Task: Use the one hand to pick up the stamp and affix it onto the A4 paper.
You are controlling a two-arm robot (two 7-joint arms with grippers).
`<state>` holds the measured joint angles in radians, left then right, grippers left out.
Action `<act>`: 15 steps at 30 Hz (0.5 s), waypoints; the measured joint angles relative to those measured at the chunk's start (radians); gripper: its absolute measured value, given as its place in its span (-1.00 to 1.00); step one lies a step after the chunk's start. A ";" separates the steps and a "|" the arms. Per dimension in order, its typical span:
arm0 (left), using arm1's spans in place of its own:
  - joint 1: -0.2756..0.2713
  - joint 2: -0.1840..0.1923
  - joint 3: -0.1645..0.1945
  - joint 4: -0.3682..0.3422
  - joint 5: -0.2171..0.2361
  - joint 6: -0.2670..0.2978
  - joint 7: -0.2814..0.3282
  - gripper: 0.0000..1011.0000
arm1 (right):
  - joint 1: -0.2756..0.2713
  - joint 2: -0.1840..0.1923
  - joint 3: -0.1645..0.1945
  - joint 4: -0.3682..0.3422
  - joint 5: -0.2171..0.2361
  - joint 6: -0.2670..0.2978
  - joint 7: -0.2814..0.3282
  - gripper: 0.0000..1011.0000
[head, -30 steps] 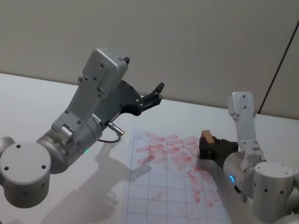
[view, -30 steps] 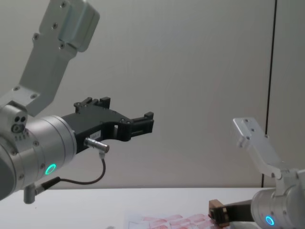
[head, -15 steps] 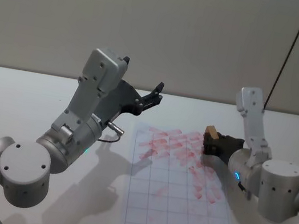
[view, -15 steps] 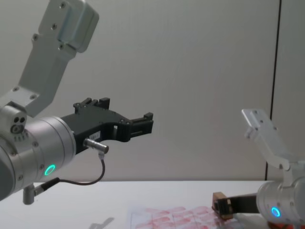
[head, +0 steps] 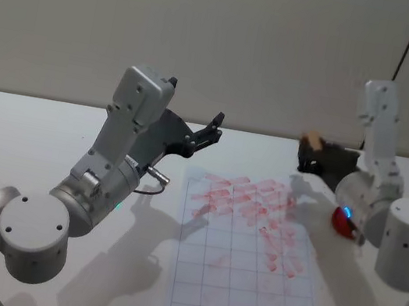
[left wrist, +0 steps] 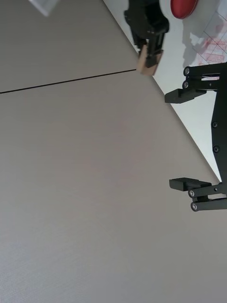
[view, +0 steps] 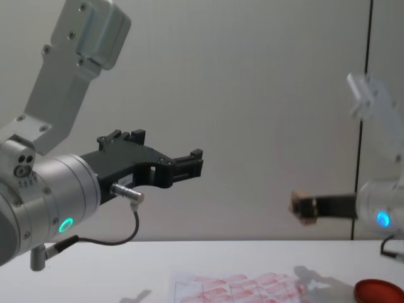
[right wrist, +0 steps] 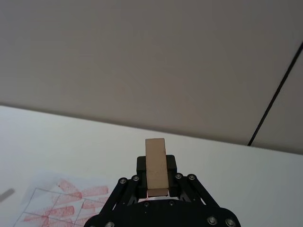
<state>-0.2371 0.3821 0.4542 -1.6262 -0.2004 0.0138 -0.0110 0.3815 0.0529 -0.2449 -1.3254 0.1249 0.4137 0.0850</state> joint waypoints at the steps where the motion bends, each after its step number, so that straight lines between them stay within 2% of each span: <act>1: 0.000 0.000 0.000 0.000 0.000 0.000 0.000 0.98 | -0.003 0.002 0.002 -0.011 0.002 0.001 -0.003 -0.57; 7: 0.000 0.000 0.000 0.000 0.000 0.000 0.000 0.98 | -0.027 0.020 0.019 -0.093 0.016 0.018 -0.023 -0.57; 15: 0.000 0.000 0.000 0.000 0.000 0.000 0.000 0.98 | -0.059 0.046 0.039 -0.153 0.020 0.059 -0.047 -0.57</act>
<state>-0.2371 0.3821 0.4542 -1.6262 -0.2004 0.0139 -0.0110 0.3227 0.0986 -0.2058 -1.4788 0.1451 0.4723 0.0384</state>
